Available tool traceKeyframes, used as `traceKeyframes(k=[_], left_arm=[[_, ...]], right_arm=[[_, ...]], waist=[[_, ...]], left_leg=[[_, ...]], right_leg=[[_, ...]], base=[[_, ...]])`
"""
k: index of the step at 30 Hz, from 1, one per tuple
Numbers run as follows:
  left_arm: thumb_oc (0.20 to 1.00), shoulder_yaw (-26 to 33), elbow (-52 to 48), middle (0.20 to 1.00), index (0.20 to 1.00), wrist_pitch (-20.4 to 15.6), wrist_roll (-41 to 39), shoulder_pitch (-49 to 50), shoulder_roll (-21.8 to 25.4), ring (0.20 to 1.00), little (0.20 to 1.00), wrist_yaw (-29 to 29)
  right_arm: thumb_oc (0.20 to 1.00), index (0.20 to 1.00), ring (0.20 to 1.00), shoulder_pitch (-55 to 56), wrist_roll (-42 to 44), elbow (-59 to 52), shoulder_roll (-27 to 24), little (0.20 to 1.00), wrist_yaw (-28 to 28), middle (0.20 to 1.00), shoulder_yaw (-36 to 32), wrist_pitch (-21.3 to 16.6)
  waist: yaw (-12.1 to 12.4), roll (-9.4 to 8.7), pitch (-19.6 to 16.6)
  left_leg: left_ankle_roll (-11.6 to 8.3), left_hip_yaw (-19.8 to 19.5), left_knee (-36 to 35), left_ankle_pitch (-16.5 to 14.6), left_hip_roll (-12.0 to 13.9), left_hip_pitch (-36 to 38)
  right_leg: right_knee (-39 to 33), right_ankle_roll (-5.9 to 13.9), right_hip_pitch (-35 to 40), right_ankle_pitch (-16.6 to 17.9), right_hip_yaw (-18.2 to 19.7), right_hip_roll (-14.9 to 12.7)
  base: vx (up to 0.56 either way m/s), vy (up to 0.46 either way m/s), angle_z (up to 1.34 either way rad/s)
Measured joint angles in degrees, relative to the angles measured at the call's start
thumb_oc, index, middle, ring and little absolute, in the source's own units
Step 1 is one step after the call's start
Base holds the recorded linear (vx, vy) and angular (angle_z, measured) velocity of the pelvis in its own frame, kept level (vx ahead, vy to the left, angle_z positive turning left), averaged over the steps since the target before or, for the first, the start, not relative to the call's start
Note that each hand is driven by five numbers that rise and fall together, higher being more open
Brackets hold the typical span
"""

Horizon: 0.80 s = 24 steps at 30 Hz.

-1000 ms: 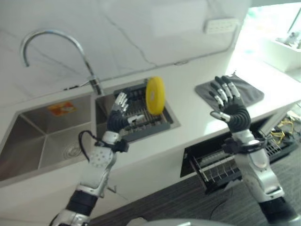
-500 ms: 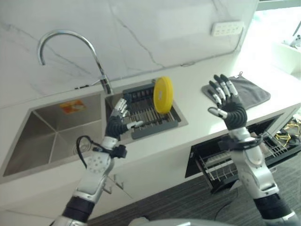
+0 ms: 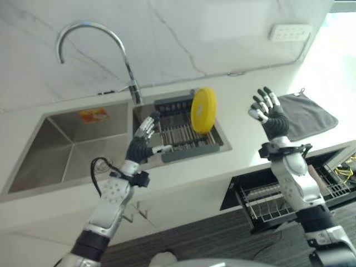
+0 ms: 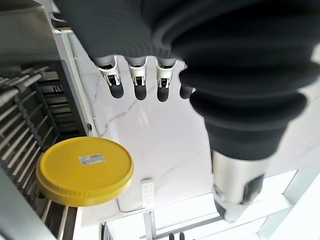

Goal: Place the dishes in the dishwasher.

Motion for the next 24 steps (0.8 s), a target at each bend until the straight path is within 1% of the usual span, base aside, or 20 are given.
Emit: traceKeyframes(k=[2, 4, 5, 7, 9, 12, 13, 15, 19, 24], left_arm=[[1.0, 0.0, -0.69, 1.0, 1.0, 0.11, -0.04, -0.11, 0.7, 1.0, 1.0, -0.81], [1.0, -0.06, -0.89, 1.0, 1.0, 0.19, -0.22, -1.6, 1.8, 1.0, 1.0, -1.79], [1.0, -0.06, -0.89, 1.0, 1.0, 0.24, -0.49, -1.95, 1.98, 1.0, 1.0, -1.97], [1.0, -0.17, -0.89, 1.0, 1.0, 0.54, -1.21, -3.68, 2.93, 1.0, 1.0, -2.59], [1.0, -0.18, -0.9, 1.0, 1.0, 0.62, -1.49, -3.96, 3.19, 1.0, 1.0, -2.65], [1.0, -0.19, -0.9, 1.0, 1.0, 0.63, -2.43, -5.28, 4.55, 1.0, 1.0, -2.96], [1.0, -0.74, -0.89, 1.0, 1.0, 0.64, -4.75, -7.45, 5.24, 1.0, 1.0, -3.18], [1.0, -0.82, -0.86, 1.0, 1.0, 0.63, -5.06, -9.26, 5.43, 1.0, 1.0, -3.52], [1.0, -1.18, -0.81, 1.0, 1.0, 0.5, -4.97, -8.86, 5.97, 1.0, 1.0, -3.66], [1.0, -1.77, -0.81, 1.0, 1.0, 0.46, -4.97, -8.86, 6.25, 1.0, 1.0, -3.66]], right_arm=[[1.0, 1.0, 1.0, -0.78, 2.87, 0.84, 0.08, 1.0, 0.42, 1.0, 0.0, 1.22], [1.0, 1.0, 1.0, -4.25, 4.39, 5.59, 0.23, 1.0, 0.91, 1.0, 0.0, 2.36], [1.0, 1.0, 1.0, -4.71, 4.46, 6.29, 0.23, 1.0, 1.14, 1.0, 0.0, 2.41], [1.0, 1.0, 1.0, -7.59, 5.42, 8.81, 0.07, 1.0, 1.54, 1.0, -0.03, 3.64], [1.0, 1.0, 1.0, -7.82, 5.81, 9.17, 0.07, 1.0, 1.75, 1.0, 0.03, 3.86], [1.0, 1.0, 1.0, -10.09, 10.16, 13.57, -0.06, 1.0, 2.42, 1.0, -0.44, 4.37], [1.0, 1.0, 1.0, -13.63, 12.43, 17.82, -0.22, 1.0, 3.32, 1.0, -1.37, 4.59], [1.0, 1.0, 1.0, -16.42, 13.27, 19.83, -0.32, 1.0, 4.32, 1.0, -2.53, 4.63], [1.0, 1.0, 1.0, -17.19, 14.39, 20.39, -0.4, 1.0, 5.37, 1.0, -2.5, 4.75], [1.0, 1.0, 1.0, -17.2, 14.36, 20.88, -1.25, 1.0, 6.26, 1.0, -2.22, 5.36]], waist=[[0.4, -0.06, 0.68], [0.92, -0.04, 1.67], [0.97, -0.02, 1.68], [1.24, 0.81, 3.54], [1.49, 1.16, 4.12], [1.65, 1.36, 5.49], [1.77, 1.94, 7.14], [2.15, 2.38, 9.17], [2.73, 2.37, 9.24], [2.85, 2.37, 9.24]], left_leg=[[0.09, -0.17, 0.01, -0.04, -0.33, -0.09], [0.24, -0.84, 0.06, 0.0, -0.54, -0.66], [0.28, -1.17, 0.15, 0.03, -0.62, -1.0], [0.46, -1.55, 0.22, 0.13, -0.86, -1.22], [0.54, -1.61, 0.29, 0.1, -1.13, -1.6], [0.79, -2.16, 1.22, 0.06, -1.04, -3.57], [0.93, -2.79, 2.57, -0.02, -0.71, -5.69], [1.09, -2.84, 3.25, 0.0, -0.61, -6.32], [1.2, -2.83, 3.25, -0.08, -0.66, -5.91], [1.2, -2.84, 3.8, -0.08, -0.49, -5.86]], right_leg=[[0.17, 0.02, -0.01, 0.02, -0.09, -0.34], [0.3, 0.09, -0.22, 0.07, -0.54, -0.5], [0.3, 0.09, -0.28, 0.07, -0.94, -0.54], [0.9, 0.1, -0.5, 0.02, -1.32, -0.96], [1.2, 0.11, -0.88, 0.03, -1.39, -1.3], [1.81, 0.08, -2.37, 0.03, -1.6, -1.38], [3.01, 0.0, -4.05, -0.02, -1.59, -1.43], [3.23, -0.05, -4.54, 0.01, -1.47, -1.49], [3.25, -0.05, -4.11, 0.01, -1.49, -1.56], [3.46, -0.07, -3.97, -0.01, -1.39, -1.53]], base=[[0.09, 0.06, 0.05], [0.09, 0.08, 0.13], [0.09, 0.103, 0.2], [0.06, 0.078, 0.12], [0.01, 0.04, 0.04], [-0.06, 0.025, 0.09], [-0.07, 0.037, 0.13], [-0.01, 0.02, 0.04], [0.02, 0.017, 0.0], [-0.02, 0.005, 0.0]])
